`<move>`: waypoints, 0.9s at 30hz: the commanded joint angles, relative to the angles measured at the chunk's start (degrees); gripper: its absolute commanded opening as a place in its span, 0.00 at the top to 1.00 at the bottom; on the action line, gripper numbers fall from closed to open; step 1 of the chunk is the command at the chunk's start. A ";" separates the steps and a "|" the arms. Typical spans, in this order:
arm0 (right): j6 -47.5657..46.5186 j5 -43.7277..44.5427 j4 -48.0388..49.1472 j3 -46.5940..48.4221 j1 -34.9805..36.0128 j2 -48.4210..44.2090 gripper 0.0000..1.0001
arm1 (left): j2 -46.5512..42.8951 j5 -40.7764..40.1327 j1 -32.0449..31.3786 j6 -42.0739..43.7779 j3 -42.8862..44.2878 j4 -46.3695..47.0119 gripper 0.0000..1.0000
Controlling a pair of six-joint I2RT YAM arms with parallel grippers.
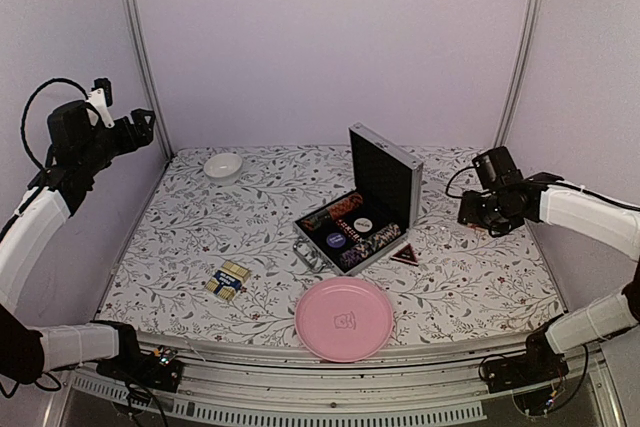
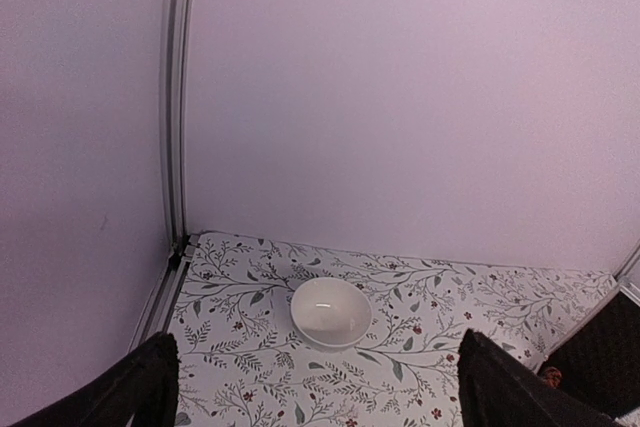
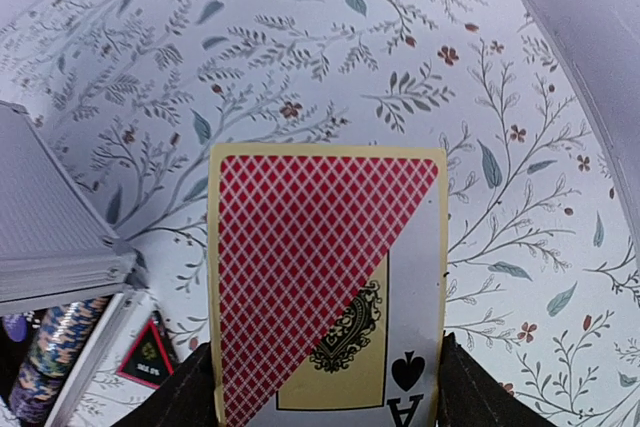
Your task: Pack up texas hold em set
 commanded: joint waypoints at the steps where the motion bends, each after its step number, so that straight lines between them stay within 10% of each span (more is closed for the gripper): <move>1: -4.96 -4.00 2.03 4.83 0.12 -7.33 0.50 | -0.75 0.67 0.62 -0.07 0.11 0.37 0.03; 12: -13.58 -20.28 16.14 9.94 12.64 -18.04 0.53 | -1.05 0.39 0.68 -0.13 -0.04 0.53 0.03; 19: -19.34 -17.00 16.02 19.75 27.19 -4.68 0.54 | -0.89 0.05 0.61 0.05 -0.06 0.47 0.03; 27: -18.24 -17.51 12.66 27.64 28.54 13.91 0.57 | -0.64 0.11 0.61 0.05 -0.06 0.47 0.03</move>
